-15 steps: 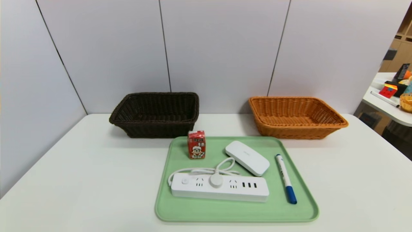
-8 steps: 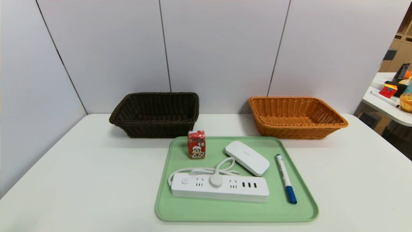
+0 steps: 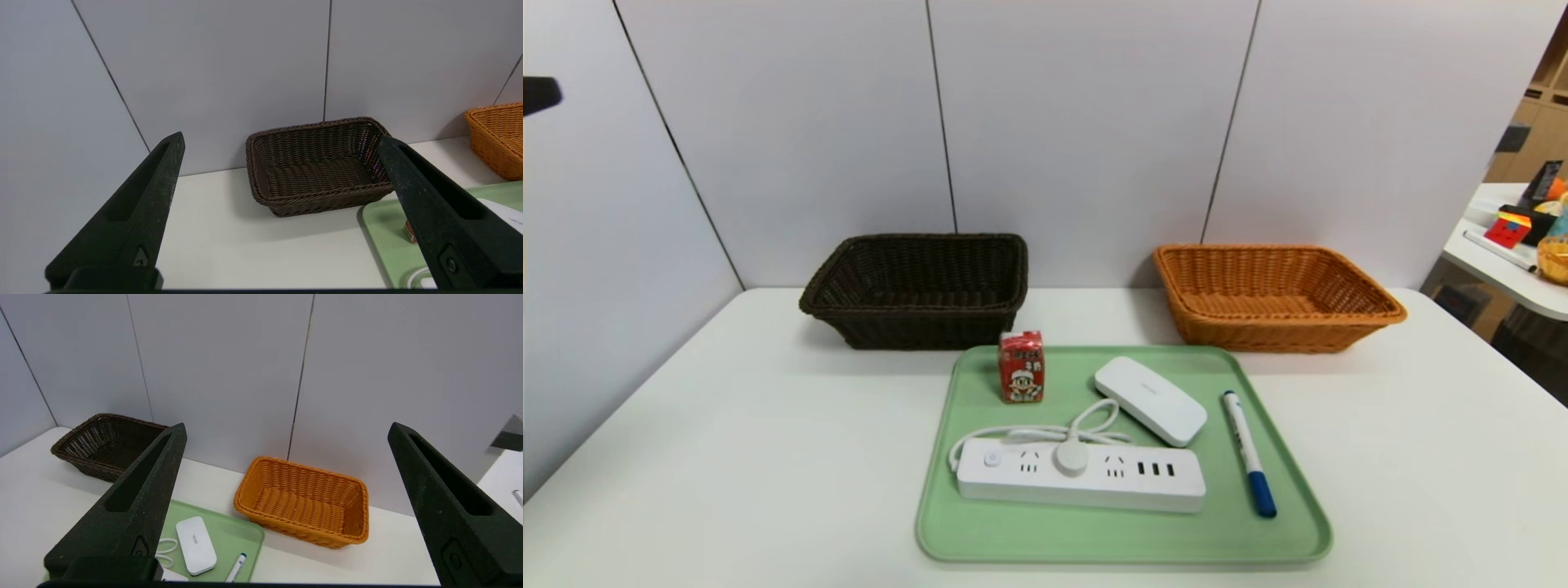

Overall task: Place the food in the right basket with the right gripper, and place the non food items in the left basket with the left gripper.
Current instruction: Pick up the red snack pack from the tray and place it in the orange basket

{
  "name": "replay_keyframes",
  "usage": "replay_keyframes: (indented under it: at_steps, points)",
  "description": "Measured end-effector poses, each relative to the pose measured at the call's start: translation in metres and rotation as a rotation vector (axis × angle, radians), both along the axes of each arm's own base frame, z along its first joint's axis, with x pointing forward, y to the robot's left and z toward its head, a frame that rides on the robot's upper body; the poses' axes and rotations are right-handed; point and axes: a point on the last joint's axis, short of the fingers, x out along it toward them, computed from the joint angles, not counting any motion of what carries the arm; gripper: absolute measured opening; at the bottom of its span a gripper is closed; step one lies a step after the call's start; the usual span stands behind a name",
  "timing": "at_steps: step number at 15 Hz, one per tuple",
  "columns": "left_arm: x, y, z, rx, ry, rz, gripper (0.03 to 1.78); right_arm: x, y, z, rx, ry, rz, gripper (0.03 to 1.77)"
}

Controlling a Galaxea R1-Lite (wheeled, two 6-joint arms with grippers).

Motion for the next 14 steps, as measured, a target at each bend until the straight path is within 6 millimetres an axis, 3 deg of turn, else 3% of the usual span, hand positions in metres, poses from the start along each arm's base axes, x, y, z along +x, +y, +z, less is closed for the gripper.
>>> replay_keyframes:
  at_steps: [3, 7, 10, 14]
  points:
    - [0.039, -0.013, -0.006, -0.024, 0.099, -0.04, 1.69, 0.067, 0.013, 0.012, 0.043, 0.126, 0.123, 1.7]
    - [0.065, -0.031, -0.021, -0.074, 0.213, 0.048, 1.69, 0.141, 0.045, -0.019, 0.034, 0.33, 0.262, 1.7]
    - [0.066, -0.036, -0.028, -0.056, 0.26, 0.098, 1.69, 0.165, 0.07, -0.052, 0.002, 0.474, 0.317, 1.7]
    - [0.06, -0.039, -0.033, -0.047, 0.272, 0.078, 1.69, 0.17, 0.108, -0.092, -0.074, 0.554, 0.287, 1.7]
